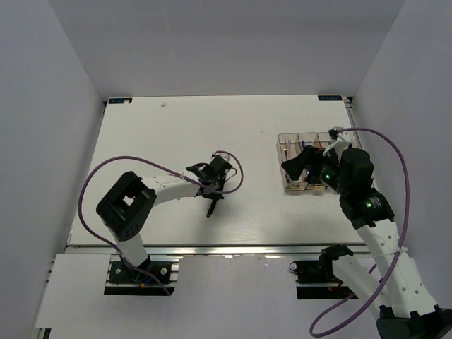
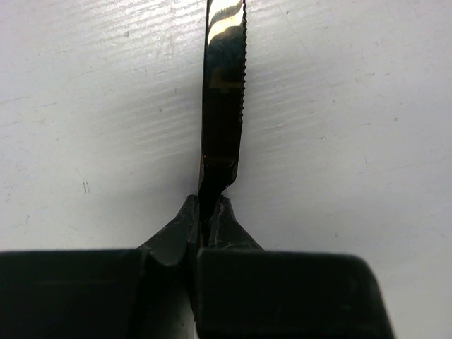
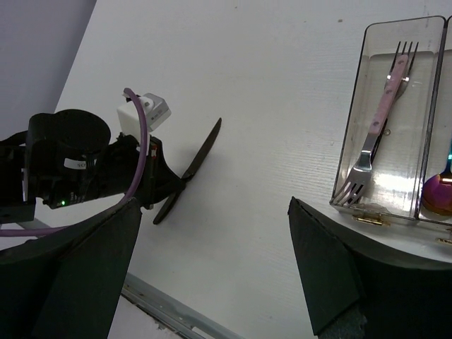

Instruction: Sort the eating utensils into containers

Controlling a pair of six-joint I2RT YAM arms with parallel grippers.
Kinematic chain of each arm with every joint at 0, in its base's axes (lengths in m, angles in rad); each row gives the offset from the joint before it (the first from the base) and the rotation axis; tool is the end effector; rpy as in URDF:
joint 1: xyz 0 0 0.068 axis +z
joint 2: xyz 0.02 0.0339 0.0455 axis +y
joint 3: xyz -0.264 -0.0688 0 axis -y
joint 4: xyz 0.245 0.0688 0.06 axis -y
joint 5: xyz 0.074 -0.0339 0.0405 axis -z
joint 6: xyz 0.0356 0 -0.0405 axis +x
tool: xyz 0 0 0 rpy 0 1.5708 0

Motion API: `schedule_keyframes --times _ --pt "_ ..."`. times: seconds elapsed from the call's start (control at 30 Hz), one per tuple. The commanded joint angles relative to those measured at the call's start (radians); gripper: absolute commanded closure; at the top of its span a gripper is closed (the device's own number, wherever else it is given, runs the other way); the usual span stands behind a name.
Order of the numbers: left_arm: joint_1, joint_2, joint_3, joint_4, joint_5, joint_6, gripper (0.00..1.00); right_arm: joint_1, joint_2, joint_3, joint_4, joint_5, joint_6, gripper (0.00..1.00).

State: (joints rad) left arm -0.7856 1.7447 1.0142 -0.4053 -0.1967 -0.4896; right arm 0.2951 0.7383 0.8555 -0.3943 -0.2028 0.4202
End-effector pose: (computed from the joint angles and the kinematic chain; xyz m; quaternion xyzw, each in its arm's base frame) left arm 0.2411 -0.2314 0.1560 0.1223 0.9642 -0.0508 0.2296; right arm 0.1565 0.0551 0.3496 -0.0113 0.7962 0.2856 0.5334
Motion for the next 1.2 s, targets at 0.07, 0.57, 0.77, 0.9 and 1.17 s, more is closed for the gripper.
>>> schedule_keyframes --times 0.07,0.57,0.77,0.9,1.17 --pt "-0.027 -0.023 -0.040 -0.040 0.019 -0.027 1.00 0.003 -0.007 -0.019 0.069 -0.029 0.020 0.11" --pt "-0.070 -0.212 -0.032 0.005 0.025 -0.076 1.00 0.004 -0.002 -0.188 0.238 0.017 0.206 0.17" --pt "-0.076 -0.229 -0.031 0.000 0.036 -0.076 1.00 0.004 0.070 -0.246 0.362 -0.084 0.269 0.21" --pt "-0.090 -0.251 -0.035 0.042 0.078 -0.086 1.00 0.044 0.110 -0.318 0.552 -0.155 0.313 0.23" --pt "-0.122 -0.277 -0.023 0.111 0.146 -0.106 1.00 0.208 0.295 -0.308 0.672 -0.041 0.322 0.25"
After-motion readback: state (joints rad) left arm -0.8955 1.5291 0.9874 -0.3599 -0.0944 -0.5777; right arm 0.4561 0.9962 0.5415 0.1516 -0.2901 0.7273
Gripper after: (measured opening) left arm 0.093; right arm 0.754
